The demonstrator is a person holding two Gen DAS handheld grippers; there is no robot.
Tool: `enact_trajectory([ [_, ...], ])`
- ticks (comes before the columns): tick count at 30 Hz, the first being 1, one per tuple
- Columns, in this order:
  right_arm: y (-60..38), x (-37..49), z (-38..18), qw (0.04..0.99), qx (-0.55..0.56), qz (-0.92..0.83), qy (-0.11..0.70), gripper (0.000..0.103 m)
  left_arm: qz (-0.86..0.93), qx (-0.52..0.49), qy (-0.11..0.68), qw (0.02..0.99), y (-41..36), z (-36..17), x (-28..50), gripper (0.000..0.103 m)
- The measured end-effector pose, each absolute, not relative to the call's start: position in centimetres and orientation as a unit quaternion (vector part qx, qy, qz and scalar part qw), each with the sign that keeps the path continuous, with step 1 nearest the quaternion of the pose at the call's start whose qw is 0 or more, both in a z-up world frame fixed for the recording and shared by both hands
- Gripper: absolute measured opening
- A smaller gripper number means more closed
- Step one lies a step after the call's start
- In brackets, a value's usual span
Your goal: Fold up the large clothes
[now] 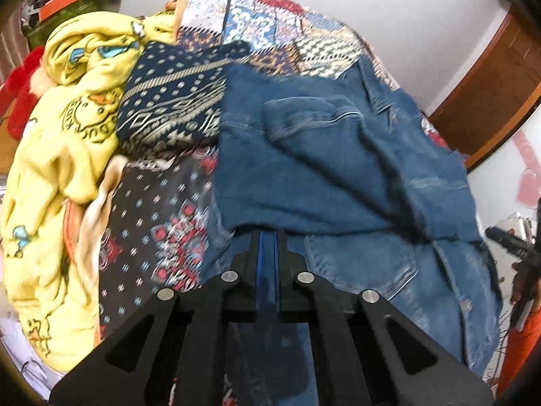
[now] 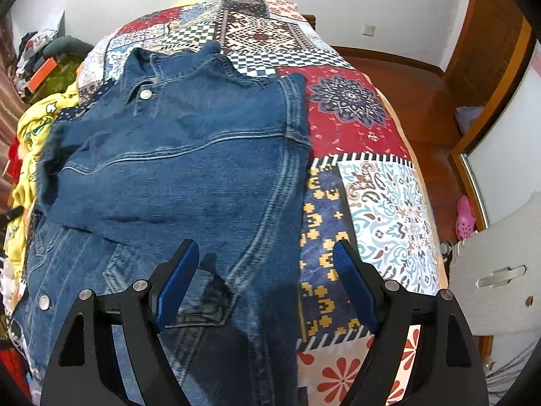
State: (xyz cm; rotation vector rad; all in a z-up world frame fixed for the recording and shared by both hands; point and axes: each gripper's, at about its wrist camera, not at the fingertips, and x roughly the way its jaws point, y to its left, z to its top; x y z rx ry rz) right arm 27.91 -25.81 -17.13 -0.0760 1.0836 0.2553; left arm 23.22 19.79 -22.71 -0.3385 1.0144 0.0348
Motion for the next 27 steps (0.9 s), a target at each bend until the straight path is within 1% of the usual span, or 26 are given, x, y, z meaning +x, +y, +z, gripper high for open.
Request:
enact_trajectory([
  [1, -25.5, 27.9, -17.0, 0.848, -0.037, 0.124, 0.514, 0.079, 0.02, -0.156, 0.487, 0.859, 19.8, -22.8, 23.1, 0.003],
  [2, -25.2, 28.0, -16.8, 0.849, -0.038, 0.126, 0.512, 0.079, 0.024, -0.15, 0.489, 0.859, 19.7, -22.8, 23.0, 0.006],
  [3, -24.6, 28.1, -16.5, 0.849, -0.039, 0.131, 0.511, 0.079, 0.026, -0.143, 0.488, 0.861, 19.7, -22.8, 22.9, 0.013],
  [4, -24.1, 28.2, -16.3, 0.848, -0.039, 0.138, 0.51, 0.079, 0.029, -0.135, 0.487, 0.863, 19.6, -22.8, 22.8, 0.017],
  [6, -22.8, 28.5, -16.0, 0.846, -0.036, 0.154, 0.509, 0.079, 0.036, -0.119, 0.479, 0.869, 19.4, -22.5, 22.4, 0.037],
  [8, -20.2, 29.0, -15.3, 0.843, -0.039, 0.18, 0.506, 0.079, 0.046, -0.103, 0.468, 0.877, 19.2, -22.0, 21.8, 0.047],
  [12, -14.8, 29.6, -14.0, 0.833, -0.045, 0.246, 0.494, 0.079, 0.05, -0.085, 0.456, 0.885, 19.7, -21.5, 20.9, 0.053],
  [15, -9.8, 30.3, -13.8, 0.818, -0.056, 0.293, 0.493, 0.079, 0.052, -0.073, 0.45, 0.889, 20.2, -21.2, 20.2, 0.056],
  [18, -4.7, 31.5, -14.9, 0.799, -0.072, 0.325, 0.5, 0.079, 0.054, -0.073, 0.443, 0.892, 21.1, -21.1, 19.2, 0.056],
  [21, -1.4, 33.0, -17.1, 0.775, -0.066, 0.332, 0.534, 0.078, 0.058, -0.079, 0.437, 0.894, 22.0, -21.1, 18.3, 0.058],
  [22, -0.6, 33.5, -17.8, 0.769, -0.064, 0.331, 0.543, 0.076, 0.063, -0.077, 0.436, 0.895, 22.4, -21.1, 18.1, 0.058],
  [23, 0.1, 33.8, -18.4, 0.764, -0.063, 0.329, 0.551, 0.067, 0.067, -0.077, 0.435, 0.895, 22.7, -21.2, 17.9, 0.058],
  [24, 1.0, 34.4, -19.3, 0.758, -0.065, 0.325, 0.562, 0.057, 0.069, -0.079, 0.434, 0.895, 23.0, -21.3, 17.8, 0.058],
  [25, 1.6, 34.6, -19.7, 0.753, -0.065, 0.325, 0.569, 0.052, 0.07, -0.081, 0.434, 0.894, 23.3, -21.4, 17.6, 0.059],
  [27, 2.4, 34.9, -20.4, 0.743, -0.058, 0.326, 0.581, 0.037, 0.075, -0.091, 0.435, 0.893, 24.0, -21.6, 17.3, 0.059],
])
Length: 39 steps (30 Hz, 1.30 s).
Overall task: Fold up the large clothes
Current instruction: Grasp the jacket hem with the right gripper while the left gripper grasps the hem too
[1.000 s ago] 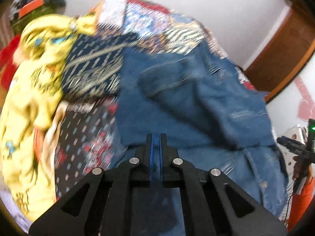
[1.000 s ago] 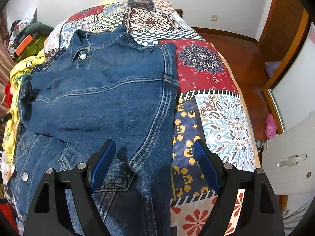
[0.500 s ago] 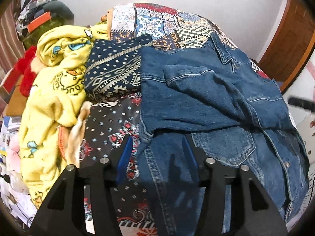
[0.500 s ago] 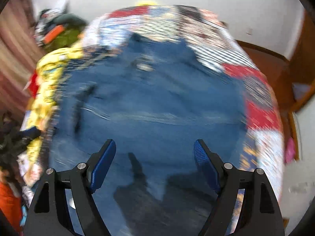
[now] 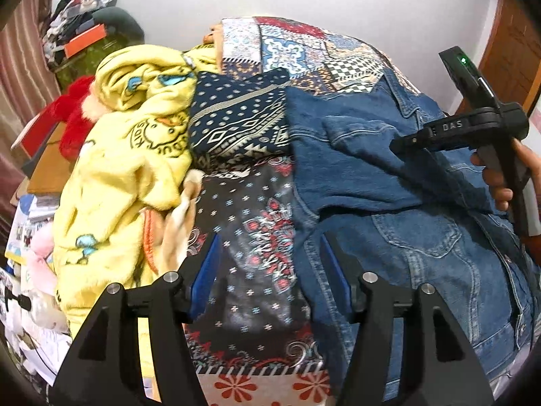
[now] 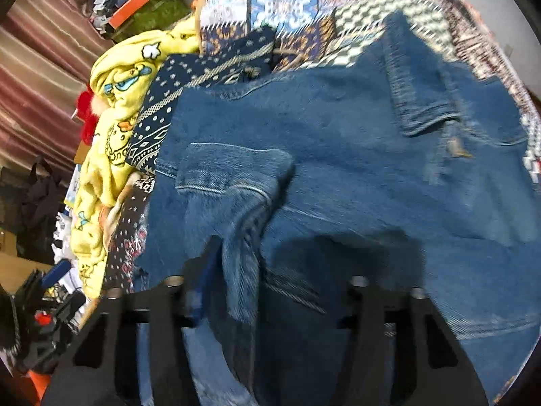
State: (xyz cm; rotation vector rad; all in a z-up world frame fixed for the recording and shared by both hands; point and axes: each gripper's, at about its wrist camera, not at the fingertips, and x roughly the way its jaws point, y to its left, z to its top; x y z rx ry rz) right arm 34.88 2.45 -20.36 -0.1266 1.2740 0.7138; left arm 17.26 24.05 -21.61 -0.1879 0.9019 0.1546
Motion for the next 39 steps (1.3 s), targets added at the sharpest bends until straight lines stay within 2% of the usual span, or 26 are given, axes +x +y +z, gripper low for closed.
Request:
enact_trajectory([
  [1, 2.8, 34.9, -20.5, 0.744, -0.051, 0.325, 0.582, 0.033, 0.078, -0.096, 0.435, 0.892, 24.4, -21.8, 17.1, 0.059],
  [3, 3.2, 34.6, -20.3, 0.745, -0.042, 0.329, 0.579, 0.014, 0.087, -0.106, 0.438, 0.889, 25.1, -22.1, 16.8, 0.059],
  [12, 6.0, 29.0, -17.4, 0.744, -0.12, 0.384, 0.533, 0.012, 0.106, -0.122, 0.417, 0.894, 26.1, -20.8, 15.5, 0.059],
  [20, 7.2, 25.7, -20.0, 0.695, -0.164, 0.404, 0.571, 0.024, 0.105, -0.104, 0.404, 0.903, 24.7, -18.7, 15.1, 0.059],
  [23, 6.5, 25.8, -19.7, 0.69, -0.147, 0.404, 0.582, 0.027, 0.097, -0.099, 0.402, 0.905, 24.0, -18.1, 15.8, 0.063],
  [26, 4.2, 26.2, -17.5, 0.712, -0.138, 0.398, 0.562, 0.032, 0.085, -0.096, 0.399, 0.908, 23.4, -17.5, 17.2, 0.065],
  [30, -1.0, 27.7, -14.4, 0.765, -0.119, 0.362, 0.519, 0.053, 0.07, -0.091, 0.397, 0.91, 22.6, -16.8, 20.4, 0.065],
  [35, -9.4, 31.0, -11.6, 0.827, -0.09, 0.279, 0.479, 0.063, 0.044, -0.109, 0.402, 0.908, 22.9, -16.8, 25.4, 0.066],
  [39, -15.5, 34.0, -11.9, 0.855, -0.067, 0.203, 0.473, 0.065, 0.031, -0.145, 0.424, 0.893, 24.5, -18.4, 29.9, 0.066],
])
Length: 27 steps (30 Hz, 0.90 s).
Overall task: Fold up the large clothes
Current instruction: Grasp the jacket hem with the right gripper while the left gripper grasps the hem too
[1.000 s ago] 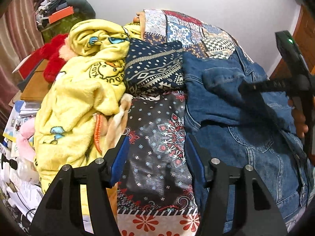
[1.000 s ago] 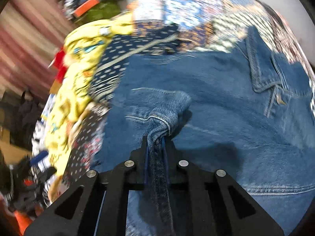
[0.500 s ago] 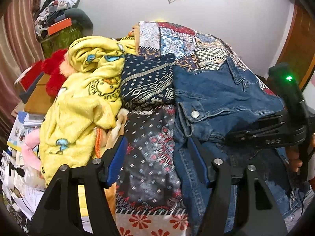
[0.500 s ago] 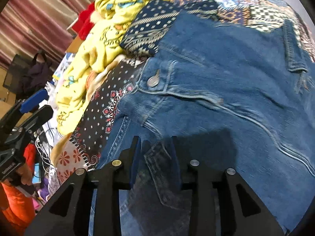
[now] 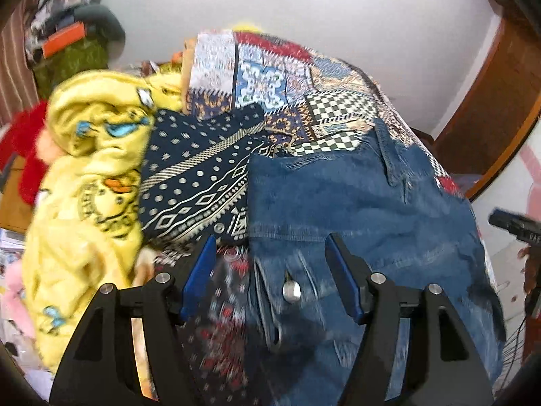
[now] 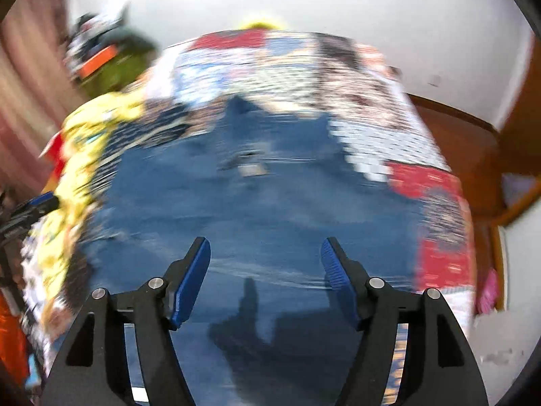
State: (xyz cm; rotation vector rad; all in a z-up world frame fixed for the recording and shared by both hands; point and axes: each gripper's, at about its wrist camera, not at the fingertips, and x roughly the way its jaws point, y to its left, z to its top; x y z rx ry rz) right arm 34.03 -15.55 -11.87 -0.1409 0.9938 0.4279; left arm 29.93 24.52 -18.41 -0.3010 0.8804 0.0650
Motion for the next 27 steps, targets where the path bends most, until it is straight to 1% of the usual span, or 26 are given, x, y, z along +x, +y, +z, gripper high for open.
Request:
enact_trajectory([
  [5, -21.4, 38.0, -14.5, 0.861, -0.035, 0.123, 0.492, 0.065, 0.019, -0.198, 0.462, 0.864, 26.8, -22.2, 35.3, 0.066],
  [8, -23.8, 40.3, -16.6, 0.853, -0.01, 0.094, 0.513, 0.065, 0.014, -0.212, 0.476, 0.854, 27.3, -24.3, 38.2, 0.066],
  [13, -26.5, 43.2, -20.1, 0.833, 0.058, 0.093, 0.542, 0.065, 0.003, -0.234, 0.488, 0.841, 27.1, -26.6, 41.5, 0.065],
  [14, -26.9, 43.6, -20.4, 0.829, 0.073, 0.1, 0.545, 0.065, 0.002, -0.233, 0.483, 0.844, 26.9, -26.7, 41.8, 0.064],
  [15, -27.0, 44.1, -20.8, 0.826, 0.083, 0.105, 0.548, 0.065, 0.0, -0.23, 0.477, 0.848, 26.8, -26.7, 42.1, 0.056],
  [16, -27.0, 44.2, -20.8, 0.828, 0.087, 0.107, 0.544, 0.065, -0.004, -0.227, 0.472, 0.852, 26.6, -26.5, 42.4, 0.05],
  [17, -26.8, 44.4, -20.7, 0.832, 0.085, 0.111, 0.536, 0.062, -0.006, -0.225, 0.469, 0.854, 26.4, -26.4, 42.7, 0.04],
  [18, -26.5, 44.4, -20.7, 0.835, 0.08, 0.115, 0.532, 0.05, -0.002, -0.221, 0.467, 0.856, 26.3, -26.4, 42.9, 0.029],
  [19, -26.1, 44.5, -20.7, 0.835, 0.078, 0.124, 0.531, 0.042, 0.001, -0.217, 0.467, 0.857, 26.2, -26.4, 43.0, 0.018],
  [20, -25.9, 44.7, -20.7, 0.832, 0.08, 0.134, 0.532, 0.026, 0.0, -0.216, 0.467, 0.858, 26.1, -26.3, 43.1, 0.017],
  [21, -25.6, 44.9, -20.9, 0.827, 0.082, 0.144, 0.537, 0.021, 0.003, -0.214, 0.465, 0.859, 26.1, -26.2, 43.1, 0.012],
  [22, -25.3, 45.0, -21.0, 0.828, 0.076, 0.141, 0.537, 0.02, 0.006, -0.21, 0.46, 0.863, 25.9, -25.7, 42.9, 0.01],
  [23, -24.9, 45.0, -20.8, 0.832, 0.066, 0.142, 0.532, 0.016, 0.009, -0.21, 0.455, 0.865, 25.9, -25.3, 42.8, 0.009],
  [24, -24.6, 44.8, -20.5, 0.837, 0.053, 0.143, 0.525, 0.014, 0.013, -0.208, 0.449, 0.869, 25.8, -24.7, 42.5, 0.009],
  [27, -23.8, 44.6, -18.8, 0.854, 0.028, 0.147, 0.499, 0.012, 0.025, -0.189, 0.435, 0.88, 25.4, -22.6, 42.1, 0.008],
])
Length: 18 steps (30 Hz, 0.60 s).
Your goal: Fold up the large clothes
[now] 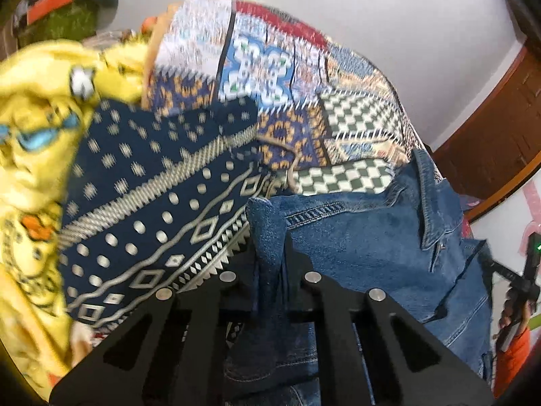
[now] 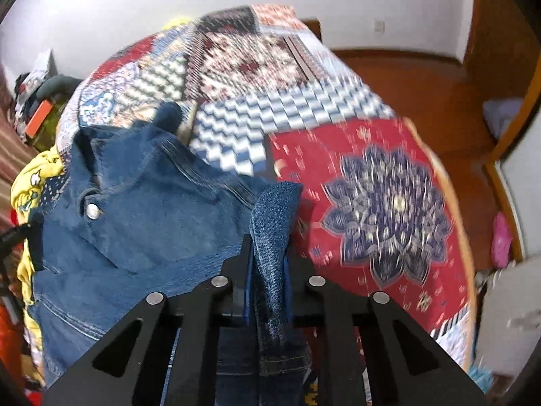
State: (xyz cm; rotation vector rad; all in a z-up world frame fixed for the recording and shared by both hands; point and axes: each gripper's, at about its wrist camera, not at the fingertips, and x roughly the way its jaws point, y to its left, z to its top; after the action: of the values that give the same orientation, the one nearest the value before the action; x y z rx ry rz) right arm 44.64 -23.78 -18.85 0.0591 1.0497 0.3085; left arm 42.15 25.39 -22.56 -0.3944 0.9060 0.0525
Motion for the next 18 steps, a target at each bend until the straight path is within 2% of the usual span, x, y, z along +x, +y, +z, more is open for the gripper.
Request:
enact_trajectory([
  [9, -20.9, 46.5, -13.4, 0.885, -0.003, 0.169, 0.435, 0.011, 0.055, -0.121, 0.372, 0.919, 25.0, -15.6, 42.2, 0.008],
  [13, -19.2, 48.2, -13.8, 0.89, -0.015, 0.163, 0.426, 0.011, 0.079, -0.1, 0.393, 0.911, 26.0, -17.0, 44.4, 0.008],
  [18, -18.9, 50.4, -17.0, 0.878, -0.012, 0.147, 0.456, 0.011, 0.088, -0.121, 0.426, 0.892, 27.9, -21.3, 46.4, 0.009],
])
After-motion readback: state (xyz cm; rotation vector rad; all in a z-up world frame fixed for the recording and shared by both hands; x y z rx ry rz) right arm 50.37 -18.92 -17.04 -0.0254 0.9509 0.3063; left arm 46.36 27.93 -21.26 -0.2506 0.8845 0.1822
